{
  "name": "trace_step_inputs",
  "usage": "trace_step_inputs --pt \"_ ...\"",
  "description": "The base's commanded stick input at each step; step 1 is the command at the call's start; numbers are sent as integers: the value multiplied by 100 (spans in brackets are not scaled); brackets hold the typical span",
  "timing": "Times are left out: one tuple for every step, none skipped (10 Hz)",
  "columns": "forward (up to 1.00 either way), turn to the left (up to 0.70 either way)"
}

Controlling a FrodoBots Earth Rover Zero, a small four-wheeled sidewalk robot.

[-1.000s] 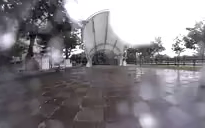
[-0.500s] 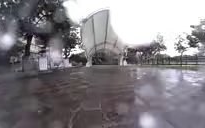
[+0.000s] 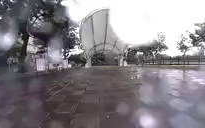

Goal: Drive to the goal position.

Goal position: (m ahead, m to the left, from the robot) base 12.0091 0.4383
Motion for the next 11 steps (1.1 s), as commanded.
trace_step_inputs --pt "100 0" --pt "100 0" --pt "100 0" --pt "100 0" --pt "100 0" --pt "100 0" --pt "100 0" --pt "100 0" --pt "100 0" --pt "100 0" --pt "100 0"
